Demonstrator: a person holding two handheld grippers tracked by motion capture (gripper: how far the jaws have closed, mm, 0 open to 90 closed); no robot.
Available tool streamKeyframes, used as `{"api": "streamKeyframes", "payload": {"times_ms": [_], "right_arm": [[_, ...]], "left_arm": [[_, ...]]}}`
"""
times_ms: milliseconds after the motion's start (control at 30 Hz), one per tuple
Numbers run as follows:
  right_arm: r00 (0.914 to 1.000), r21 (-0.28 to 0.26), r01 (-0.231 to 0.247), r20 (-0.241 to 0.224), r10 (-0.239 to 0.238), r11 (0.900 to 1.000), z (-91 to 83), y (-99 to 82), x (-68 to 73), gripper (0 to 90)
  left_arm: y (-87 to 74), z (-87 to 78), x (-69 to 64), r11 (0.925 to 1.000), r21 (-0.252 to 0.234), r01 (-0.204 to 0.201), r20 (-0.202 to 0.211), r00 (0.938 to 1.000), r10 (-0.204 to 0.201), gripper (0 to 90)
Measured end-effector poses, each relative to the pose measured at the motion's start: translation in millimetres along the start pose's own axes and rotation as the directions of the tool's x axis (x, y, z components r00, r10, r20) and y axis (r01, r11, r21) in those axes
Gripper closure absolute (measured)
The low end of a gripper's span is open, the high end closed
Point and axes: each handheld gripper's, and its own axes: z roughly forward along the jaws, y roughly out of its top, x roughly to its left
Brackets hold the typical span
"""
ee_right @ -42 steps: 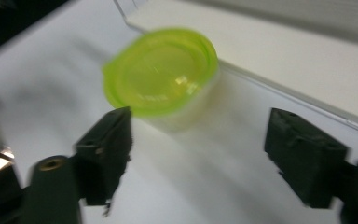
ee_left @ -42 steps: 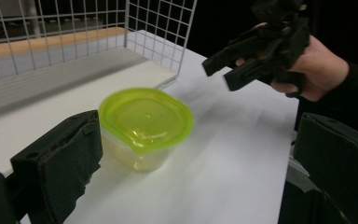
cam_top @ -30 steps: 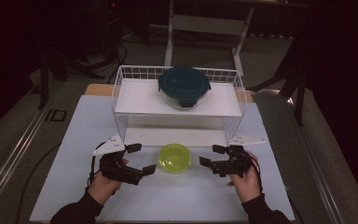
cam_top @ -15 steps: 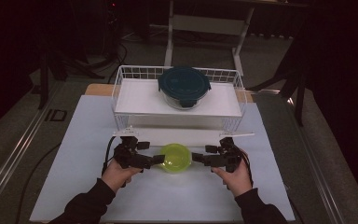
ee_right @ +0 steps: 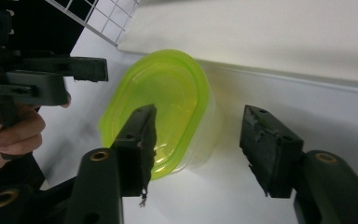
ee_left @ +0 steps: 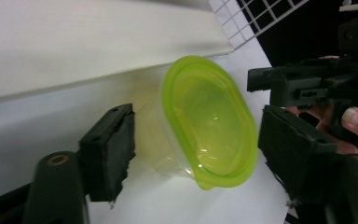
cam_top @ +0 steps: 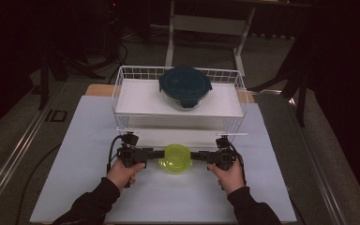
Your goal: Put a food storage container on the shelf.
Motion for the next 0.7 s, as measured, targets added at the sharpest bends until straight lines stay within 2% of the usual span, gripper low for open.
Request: {"api": "streamKeyframes", "payload": {"times_ms": [33,100,200,333,467,567,633,700], "right_arm": [[0.9999,0.003,-0.011,-0.003,0.011,0.9999,1.7,0.2,-1.9,48.7],[0.9988,0.011,-0.044,-0.023,0.044,0.999,4.9,-0.1,-5.9,53.0],[0.9973,0.025,-0.068,-0.024,0.069,0.9973,8.7,-1.7,-8.9,54.9],[0.9961,0.042,-0.082,-0.03,0.083,0.9958,15.1,-4.9,-10.1,58.9],[0.9942,0.046,-0.099,-0.037,0.101,0.994,17.3,-5.5,-9.2,70.1],[0.9915,0.053,-0.116,-0.054,0.118,0.9919,18.0,-5.4,-8.1,72.6],[0.9923,0.058,-0.11,-0.051,0.113,0.9922,18.3,-5.2,-5.4,73.6],[0.9925,0.059,-0.111,-0.045,0.114,0.9921,18.2,-5.5,-3.3,74.9]], "left_arm": [[-0.2,1.7,1.7,0.9999,0.008,0.007,-0.005,1.0,-0.007,31.7],[-0.8,4.8,4.4,0.9992,0.026,0.029,0.012,0.9995,-0.029,34.9],[-2.2,10.3,6.0,0.9978,0.06,0.03,0.001,0.9996,-0.03,40.3],[-3.2,14.2,8.2,0.9956,0.082,0.045,-0.001,0.999,-0.045,47.8],[-2.3,15.6,10.2,0.9935,0.099,0.056,0.02,0.9981,-0.058,60.5],[-2.3,17.0,10.2,0.9916,0.111,0.067,0.025,0.9972,-0.07,67.1],[-2.9,18.3,10.2,0.9896,0.122,0.077,0.03,0.9963,-0.081,70.3],[-3.8,18.8,9.0,0.9898,0.125,0.069,0.03,0.9968,-0.074,71.9]]}}
